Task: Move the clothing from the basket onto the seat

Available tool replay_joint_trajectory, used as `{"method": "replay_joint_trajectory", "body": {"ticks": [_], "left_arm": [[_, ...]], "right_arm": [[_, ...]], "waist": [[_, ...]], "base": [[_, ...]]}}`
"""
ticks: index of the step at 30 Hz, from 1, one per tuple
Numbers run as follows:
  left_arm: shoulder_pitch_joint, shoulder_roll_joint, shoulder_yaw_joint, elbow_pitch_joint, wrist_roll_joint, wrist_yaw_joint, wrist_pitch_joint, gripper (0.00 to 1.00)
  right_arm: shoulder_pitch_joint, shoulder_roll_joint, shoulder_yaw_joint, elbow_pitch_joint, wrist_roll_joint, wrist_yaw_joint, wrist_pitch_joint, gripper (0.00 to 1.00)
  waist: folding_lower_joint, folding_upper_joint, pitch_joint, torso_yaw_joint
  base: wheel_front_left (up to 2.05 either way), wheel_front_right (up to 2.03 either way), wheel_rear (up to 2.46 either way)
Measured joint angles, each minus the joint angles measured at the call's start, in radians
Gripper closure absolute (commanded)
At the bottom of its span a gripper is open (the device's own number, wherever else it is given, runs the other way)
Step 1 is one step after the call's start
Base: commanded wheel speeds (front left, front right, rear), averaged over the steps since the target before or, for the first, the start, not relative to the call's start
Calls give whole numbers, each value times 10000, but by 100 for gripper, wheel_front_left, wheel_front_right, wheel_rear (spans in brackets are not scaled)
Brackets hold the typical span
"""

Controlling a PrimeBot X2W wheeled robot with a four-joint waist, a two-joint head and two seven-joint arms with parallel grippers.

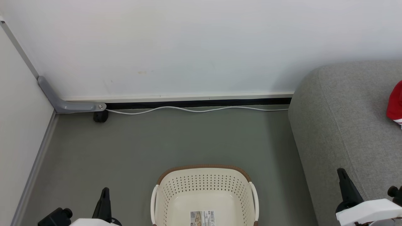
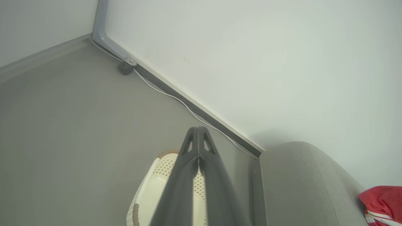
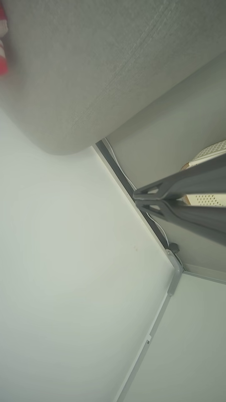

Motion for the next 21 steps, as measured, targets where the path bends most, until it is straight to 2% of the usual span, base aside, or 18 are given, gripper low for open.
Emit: {"method": "replay_joint_trajectory", "body": {"ticks": [21], "left_arm": [[-209,2,301,-90,-2280,-355,546,100]], "right_arm": [[-49,324,-552,-163,1964,0,531,100]], "waist": [[0,0,1,-34]], "base": [[0,0,0]]}}
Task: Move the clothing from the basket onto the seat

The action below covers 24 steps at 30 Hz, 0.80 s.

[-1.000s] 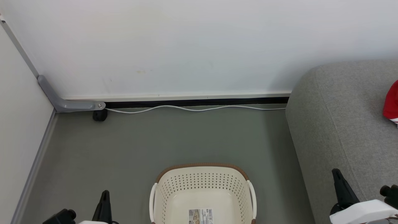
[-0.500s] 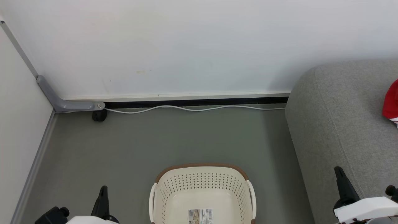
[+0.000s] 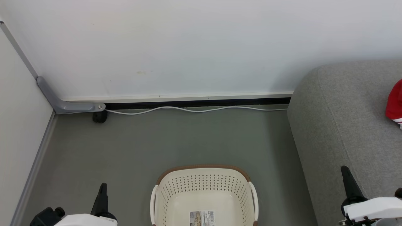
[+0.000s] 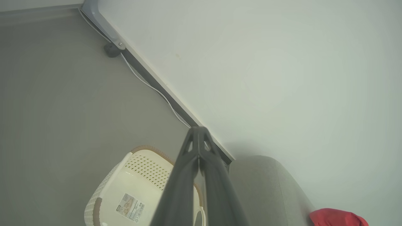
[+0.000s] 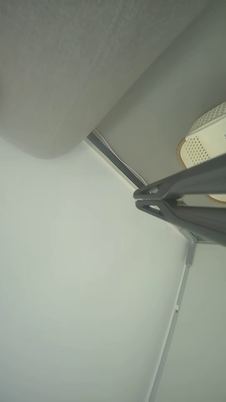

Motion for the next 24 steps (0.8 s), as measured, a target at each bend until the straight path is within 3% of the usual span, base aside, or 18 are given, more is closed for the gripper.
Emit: {"method": "replay_joint_trajectory", "body": {"ticks": [24], "left_arm": [[-424,2,337,-123,-2571,-441,702,100]], "right_arm": [[-183,366,-635,-142,2268,-2,731,100]], "waist": [[-1,0,1,-39]], "base": [[0,0,0]]}}
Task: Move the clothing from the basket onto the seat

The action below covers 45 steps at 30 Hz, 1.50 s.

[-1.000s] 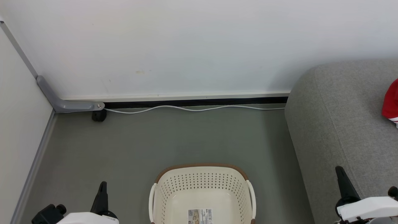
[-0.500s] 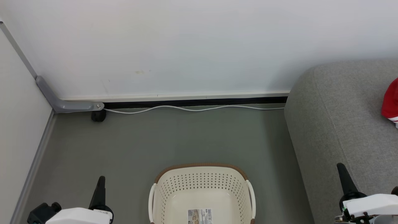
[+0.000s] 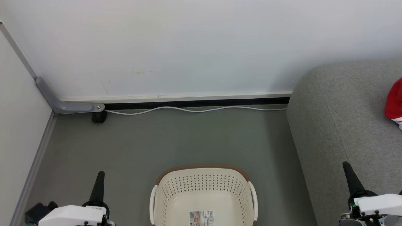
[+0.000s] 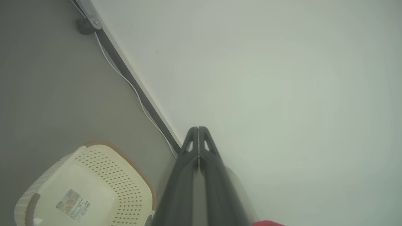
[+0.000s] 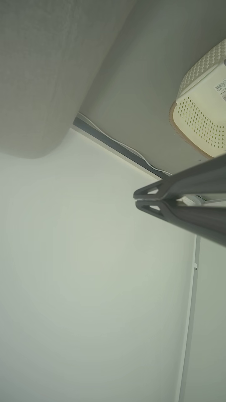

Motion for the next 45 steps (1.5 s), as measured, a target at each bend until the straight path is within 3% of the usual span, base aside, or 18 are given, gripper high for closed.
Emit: {"method": "replay_joint_trajectory", "body": {"ticks": [31,45], "left_arm": [[-396,4,451,-148,-3346,-598,867,100],[-396,4,456,-151,-3425,-598,874,100]], "right_arm": [[-109,474,-802,-247,2834,0,903,100],[-110,495,-819,-253,2863,0,915,100]], "waist": [[0,0,1,-50],[0,0,1,-50]], "base": [[0,0,0],[0,0,0]]}}
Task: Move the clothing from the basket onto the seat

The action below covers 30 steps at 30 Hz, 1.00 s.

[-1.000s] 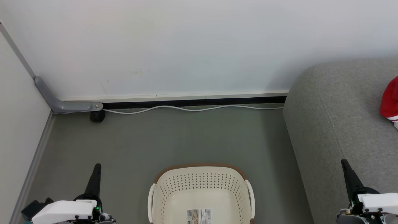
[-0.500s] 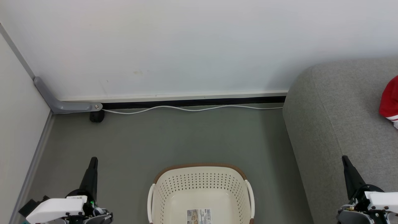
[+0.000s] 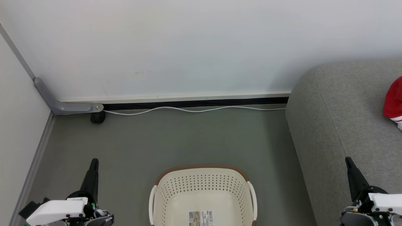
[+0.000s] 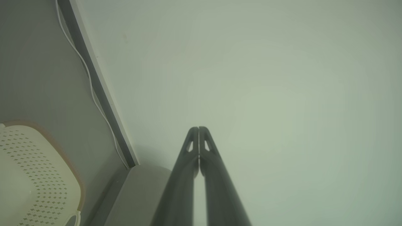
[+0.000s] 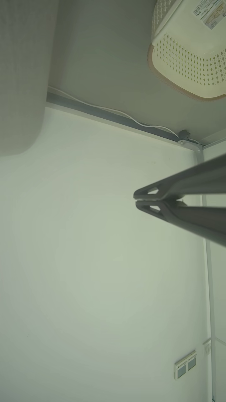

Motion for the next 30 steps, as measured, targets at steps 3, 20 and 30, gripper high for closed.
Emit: {"method": "replay_joint_trajectory", "body": {"ticks": [3,20,30], "left_arm": [[0,0,0,0,0,0,0,100],[0,0,2,0,-2,0,0,100],[0,0,2,-2,-2,0,0,100]], "right_arm": [[0,2,-2,0,0,0,2,100],[0,4,-6,-2,0,0,2,100],[0,6,-10,-2,0,0,12,100]], "waist": [[0,0,0,0],[0,0,0,0],[0,0,0,0]], "base": [[0,0,0],[0,0,0],[0,0,0]]}}
